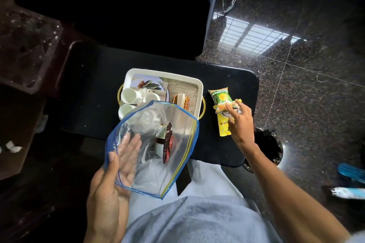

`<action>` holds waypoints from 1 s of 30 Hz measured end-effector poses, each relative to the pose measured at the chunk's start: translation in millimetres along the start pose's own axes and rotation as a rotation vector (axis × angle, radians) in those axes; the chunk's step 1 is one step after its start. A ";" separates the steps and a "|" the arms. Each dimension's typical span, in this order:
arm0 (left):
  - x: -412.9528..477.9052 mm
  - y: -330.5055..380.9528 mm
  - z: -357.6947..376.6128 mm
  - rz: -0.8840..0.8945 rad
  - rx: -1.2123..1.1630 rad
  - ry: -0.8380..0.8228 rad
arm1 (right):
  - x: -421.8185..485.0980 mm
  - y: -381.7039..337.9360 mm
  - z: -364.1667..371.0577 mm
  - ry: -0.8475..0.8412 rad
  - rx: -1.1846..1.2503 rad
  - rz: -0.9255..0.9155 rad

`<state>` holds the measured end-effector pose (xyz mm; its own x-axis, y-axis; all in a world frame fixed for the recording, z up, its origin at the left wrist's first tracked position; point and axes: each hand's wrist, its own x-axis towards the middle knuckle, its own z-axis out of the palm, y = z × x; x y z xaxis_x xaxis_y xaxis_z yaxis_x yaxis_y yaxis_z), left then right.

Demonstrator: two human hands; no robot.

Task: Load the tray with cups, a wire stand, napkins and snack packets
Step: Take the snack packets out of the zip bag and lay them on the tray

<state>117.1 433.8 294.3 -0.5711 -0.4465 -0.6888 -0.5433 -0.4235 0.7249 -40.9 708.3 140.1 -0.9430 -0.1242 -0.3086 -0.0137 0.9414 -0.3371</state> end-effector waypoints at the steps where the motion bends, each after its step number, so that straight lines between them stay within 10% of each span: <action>1: -0.1 1.9 0.7 0.003 0.025 -0.011 | -3.0 -8.6 -11.5 0.100 0.170 0.029; 6: -10.5 19.3 21.2 0.083 -0.040 -0.100 | -43.2 -62.6 -100.7 0.444 0.659 -0.173; 9: -15.8 25.1 33.0 0.095 -0.037 -0.106 | -67.7 -112.2 -147.5 0.268 0.703 -0.526; 14: -25.2 28.1 41.4 0.104 0.028 -0.164 | -53.9 -159.8 -130.1 -0.456 0.066 -0.884; 20: -37.2 25.4 45.8 0.120 -0.020 -0.269 | -32.7 -161.9 -47.3 -0.443 -0.692 -1.091; 30: -37.2 10.1 42.6 0.179 0.002 -0.172 | -44.7 -163.1 -58.4 -0.520 -0.581 -1.040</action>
<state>106.6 479.7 327.2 -0.7545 -0.3735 -0.5397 -0.4253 -0.3480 0.8354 -15.9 578.6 260.8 -0.1668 -0.8570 -0.4876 -0.9209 0.3121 -0.2335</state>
